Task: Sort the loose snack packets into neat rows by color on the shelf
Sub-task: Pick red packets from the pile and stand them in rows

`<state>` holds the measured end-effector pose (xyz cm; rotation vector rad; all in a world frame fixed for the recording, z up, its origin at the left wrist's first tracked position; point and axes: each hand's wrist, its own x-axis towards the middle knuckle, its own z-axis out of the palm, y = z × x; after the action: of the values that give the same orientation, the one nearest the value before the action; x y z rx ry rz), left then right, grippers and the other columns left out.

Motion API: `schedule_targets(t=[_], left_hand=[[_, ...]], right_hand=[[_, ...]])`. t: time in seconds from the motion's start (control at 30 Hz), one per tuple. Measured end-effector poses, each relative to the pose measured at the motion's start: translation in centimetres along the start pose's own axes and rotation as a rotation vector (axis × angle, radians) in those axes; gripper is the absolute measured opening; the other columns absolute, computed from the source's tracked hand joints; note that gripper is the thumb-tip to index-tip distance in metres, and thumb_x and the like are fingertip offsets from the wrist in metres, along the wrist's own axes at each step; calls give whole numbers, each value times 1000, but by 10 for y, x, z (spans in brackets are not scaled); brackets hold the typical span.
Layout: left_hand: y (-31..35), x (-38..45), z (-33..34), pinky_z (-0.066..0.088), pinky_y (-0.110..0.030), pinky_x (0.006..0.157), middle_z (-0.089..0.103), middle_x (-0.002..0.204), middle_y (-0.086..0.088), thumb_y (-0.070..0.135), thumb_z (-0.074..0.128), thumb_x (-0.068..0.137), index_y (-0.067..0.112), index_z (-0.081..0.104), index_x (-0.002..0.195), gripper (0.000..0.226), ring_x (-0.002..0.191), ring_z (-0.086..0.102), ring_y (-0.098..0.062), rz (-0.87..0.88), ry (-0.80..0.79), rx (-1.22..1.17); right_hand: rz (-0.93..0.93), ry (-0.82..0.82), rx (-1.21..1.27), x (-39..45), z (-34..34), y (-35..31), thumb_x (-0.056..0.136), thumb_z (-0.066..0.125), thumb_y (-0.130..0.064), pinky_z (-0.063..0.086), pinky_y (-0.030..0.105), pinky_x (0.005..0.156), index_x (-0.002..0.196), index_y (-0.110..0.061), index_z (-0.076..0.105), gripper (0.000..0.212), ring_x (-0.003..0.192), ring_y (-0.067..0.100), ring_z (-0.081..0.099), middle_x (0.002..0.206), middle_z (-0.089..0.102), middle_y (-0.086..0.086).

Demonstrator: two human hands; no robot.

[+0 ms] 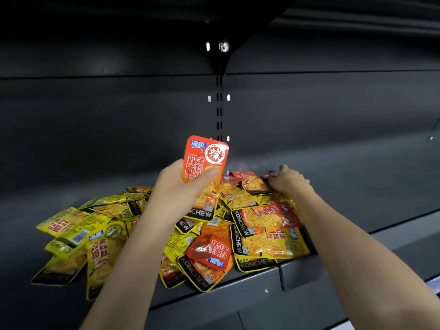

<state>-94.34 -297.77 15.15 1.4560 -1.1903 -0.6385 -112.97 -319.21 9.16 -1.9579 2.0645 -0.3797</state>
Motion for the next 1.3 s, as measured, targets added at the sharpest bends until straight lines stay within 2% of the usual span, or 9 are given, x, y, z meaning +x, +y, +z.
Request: schedule_targets(t=[0.17, 0.4, 0.53, 0.67, 0.83, 0.93, 1.0, 1.1, 1.3], left_hand=[[-9, -8, 5, 51, -32, 79, 71, 91, 9, 44, 67, 82, 30, 63, 93, 19, 88, 67, -11, -51, 30, -51], [-12, -11, 3, 42, -21, 66, 69, 93, 11, 40, 64, 86, 30, 61, 95, 13, 88, 64, -6, -72, 70, -93], [-19, -16, -8, 42, -19, 65, 70, 93, 13, 38, 63, 87, 30, 63, 101, 16, 87, 64, -2, -73, 125, -143], [-33, -27, -31, 44, -23, 69, 71, 92, 14, 39, 62, 88, 31, 63, 96, 11, 89, 65, -3, -91, 215, -181], [-50, -46, -88, 53, -33, 69, 72, 90, 7, 38, 61, 88, 28, 64, 95, 13, 84, 69, -12, -137, 344, -158], [-60, -61, -129, 51, -23, 54, 72, 85, 2, 35, 57, 92, 23, 63, 93, 13, 74, 70, -15, -150, 397, -99], [-68, -71, -154, 53, -22, 57, 72, 88, -2, 30, 56, 93, 19, 64, 95, 13, 76, 70, -16, -162, 409, -99], [-81, -80, -194, 51, -25, 66, 71, 93, -3, 23, 55, 93, 16, 62, 98, 11, 83, 69, -17, -185, 462, -125], [-98, -92, -272, 50, -29, 68, 67, 96, -5, 16, 59, 91, 19, 55, 94, 5, 84, 65, -17, -152, 621, -147]], right_hand=[[-26, 66, -2, 1, 1, 1, 88, 51, -57, 35, 44, 104, 128, -13, 41, 60, 122, 33, 48, 129, 54, 13], [-76, 311, -4, -20, -15, -24, 82, 66, -32, 38, 40, 94, 129, -8, 30, 63, 113, 38, 53, 129, 38, 18], [-215, 337, 272, -62, -41, -58, 77, 74, -29, 42, 43, 91, 125, -3, 33, 68, 114, 40, 51, 124, 49, 21], [-428, 232, 541, -130, -44, -94, 76, 74, -42, 46, 36, 83, 115, -6, 42, 62, 105, 31, 56, 114, 59, 12], [-552, 55, 684, -206, -7, -132, 81, 60, -57, 31, 29, 57, 106, -17, 38, 52, 75, 17, 52, 85, 58, -6], [-586, -19, 763, -235, 18, -157, 83, 59, -54, 38, 14, 54, 108, -21, 29, 51, 71, 7, 54, 83, 56, -12], [-576, -95, 818, -250, 33, -175, 86, 59, -48, 38, 5, 55, 110, -23, 25, 48, 73, -1, 54, 86, 54, -14], [-570, -251, 812, -272, 50, -204, 91, 54, -31, 37, 7, 59, 110, -22, 23, 38, 78, 0, 53, 89, 53, -10], [-537, -471, 835, -313, 77, -264, 87, 59, -22, 52, 33, 78, 106, -29, 35, 31, 81, 7, 61, 88, 61, -9]])
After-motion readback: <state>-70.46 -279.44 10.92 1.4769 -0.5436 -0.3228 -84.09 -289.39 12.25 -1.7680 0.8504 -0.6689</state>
